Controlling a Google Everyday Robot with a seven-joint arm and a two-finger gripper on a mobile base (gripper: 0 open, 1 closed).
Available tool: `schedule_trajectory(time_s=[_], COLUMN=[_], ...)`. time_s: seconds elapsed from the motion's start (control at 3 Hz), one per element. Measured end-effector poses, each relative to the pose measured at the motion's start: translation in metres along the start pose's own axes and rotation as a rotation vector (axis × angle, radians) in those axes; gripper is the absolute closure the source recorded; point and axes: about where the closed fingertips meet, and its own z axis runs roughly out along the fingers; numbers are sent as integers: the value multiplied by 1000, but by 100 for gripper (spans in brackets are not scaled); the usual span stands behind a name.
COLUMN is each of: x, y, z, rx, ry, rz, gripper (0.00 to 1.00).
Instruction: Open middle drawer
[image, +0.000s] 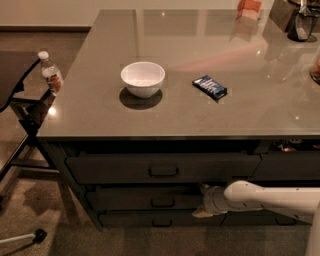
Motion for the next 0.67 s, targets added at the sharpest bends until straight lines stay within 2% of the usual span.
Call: schedule_trajectory(time_s=[0.67], x=[-3], y=[-9], z=[-4], rx=[0], ry=[0], rz=[0], gripper=[87])
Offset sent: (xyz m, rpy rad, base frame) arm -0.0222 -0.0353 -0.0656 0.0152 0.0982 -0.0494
